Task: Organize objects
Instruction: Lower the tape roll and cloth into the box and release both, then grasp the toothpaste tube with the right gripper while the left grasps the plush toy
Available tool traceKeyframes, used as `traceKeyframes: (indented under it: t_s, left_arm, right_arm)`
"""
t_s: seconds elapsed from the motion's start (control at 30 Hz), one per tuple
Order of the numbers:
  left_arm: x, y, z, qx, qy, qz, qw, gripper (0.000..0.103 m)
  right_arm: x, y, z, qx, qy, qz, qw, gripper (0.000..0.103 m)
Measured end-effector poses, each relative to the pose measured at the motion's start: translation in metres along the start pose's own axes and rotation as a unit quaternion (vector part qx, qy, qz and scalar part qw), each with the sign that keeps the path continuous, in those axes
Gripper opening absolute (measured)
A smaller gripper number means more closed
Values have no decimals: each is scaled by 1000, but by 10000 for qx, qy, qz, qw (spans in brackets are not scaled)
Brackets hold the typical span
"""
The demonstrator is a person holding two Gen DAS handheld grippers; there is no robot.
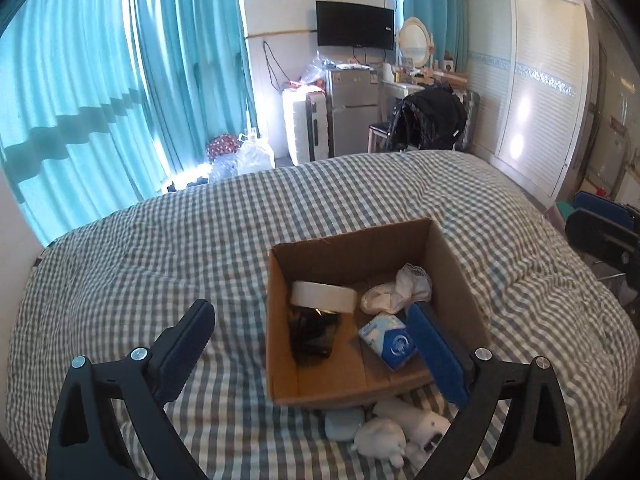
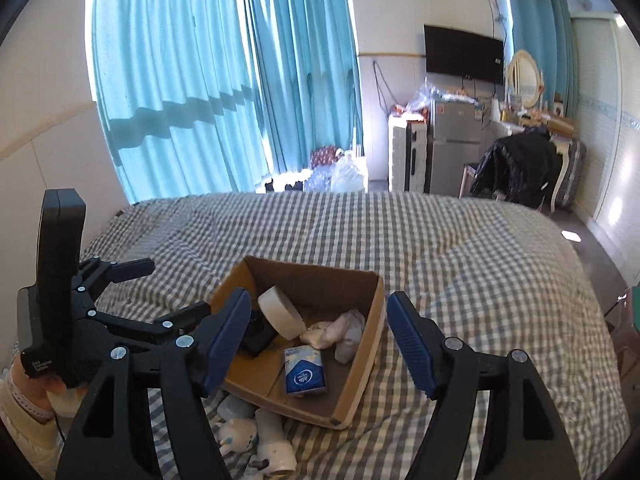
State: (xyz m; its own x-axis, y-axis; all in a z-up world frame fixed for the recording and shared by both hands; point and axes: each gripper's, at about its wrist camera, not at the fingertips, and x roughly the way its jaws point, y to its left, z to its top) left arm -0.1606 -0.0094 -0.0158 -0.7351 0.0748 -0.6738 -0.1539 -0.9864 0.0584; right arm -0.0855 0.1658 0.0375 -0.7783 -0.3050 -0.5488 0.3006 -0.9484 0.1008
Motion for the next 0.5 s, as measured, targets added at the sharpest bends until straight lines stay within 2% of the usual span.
traceKeyframes:
  t_s: [0.13, 0.23, 0.37, 0.5]
  left_arm:
    - [-34, 3, -24, -25, -107, 96, 9999, 100]
    - [-52, 7, -48, -332, -330, 135, 9988, 102]
    - [-54, 9, -91, -752, -280, 4, 9968, 102]
    - [-41, 3, -129, -981, -240, 383, 9942, 102]
  right_arm:
    - [-40, 17, -3, -128, -107, -76, 9998, 71]
    - [-57, 27, -17, -184, -120, -83, 9997, 71]
    - [-59, 34, -53, -100, 5, -173, 9998, 71]
    - [-42, 39, -95, -23, 201, -272, 9994, 71]
